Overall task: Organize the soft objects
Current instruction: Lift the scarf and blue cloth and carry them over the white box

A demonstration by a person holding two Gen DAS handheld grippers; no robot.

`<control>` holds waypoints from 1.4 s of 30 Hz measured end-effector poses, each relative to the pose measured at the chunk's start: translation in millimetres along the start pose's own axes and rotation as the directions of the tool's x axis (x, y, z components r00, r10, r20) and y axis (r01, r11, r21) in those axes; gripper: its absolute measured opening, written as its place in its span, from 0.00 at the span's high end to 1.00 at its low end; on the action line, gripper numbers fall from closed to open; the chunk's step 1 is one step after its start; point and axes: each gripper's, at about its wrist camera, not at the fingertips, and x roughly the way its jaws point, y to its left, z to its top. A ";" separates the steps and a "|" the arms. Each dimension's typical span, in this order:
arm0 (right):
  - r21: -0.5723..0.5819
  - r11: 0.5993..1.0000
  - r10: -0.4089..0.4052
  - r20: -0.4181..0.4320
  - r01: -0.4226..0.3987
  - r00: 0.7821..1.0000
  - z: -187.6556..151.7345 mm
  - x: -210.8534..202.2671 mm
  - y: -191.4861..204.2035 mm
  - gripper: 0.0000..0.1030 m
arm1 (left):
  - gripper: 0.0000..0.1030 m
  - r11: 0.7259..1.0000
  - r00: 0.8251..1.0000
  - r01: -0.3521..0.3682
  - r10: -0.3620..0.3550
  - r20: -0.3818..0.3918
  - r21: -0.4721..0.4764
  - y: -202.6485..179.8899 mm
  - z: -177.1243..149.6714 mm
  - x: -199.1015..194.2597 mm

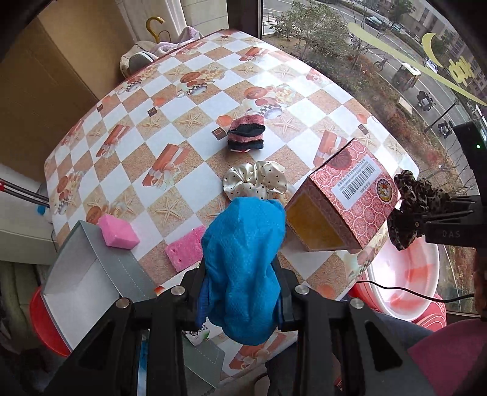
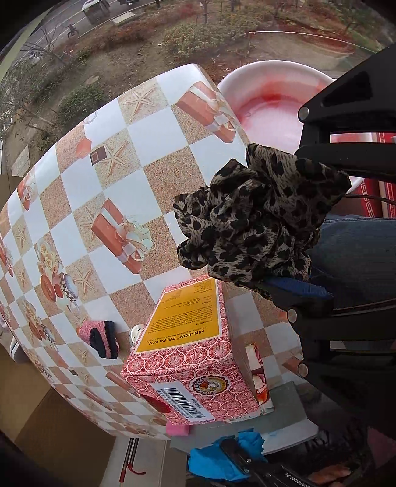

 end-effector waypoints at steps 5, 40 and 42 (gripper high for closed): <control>-0.056 0.998 0.012 0.005 -0.012 1.000 -21.8 -6.2 21.3 0.56 | 0.65 0.999 0.999 0.000 0.001 0.033 -0.034 10.7 -16.7 -12.6; -0.624 0.780 0.124 0.087 -0.043 0.989 -44.7 -57.3 262.1 0.56 | 0.66 0.916 0.987 -0.075 0.126 0.103 -0.393 119.4 -125.6 -59.3; -0.651 0.758 0.116 0.073 -0.040 0.991 -49.0 -54.1 271.5 0.56 | 0.66 0.906 0.987 -0.075 0.126 0.097 -0.416 123.3 -132.1 -58.0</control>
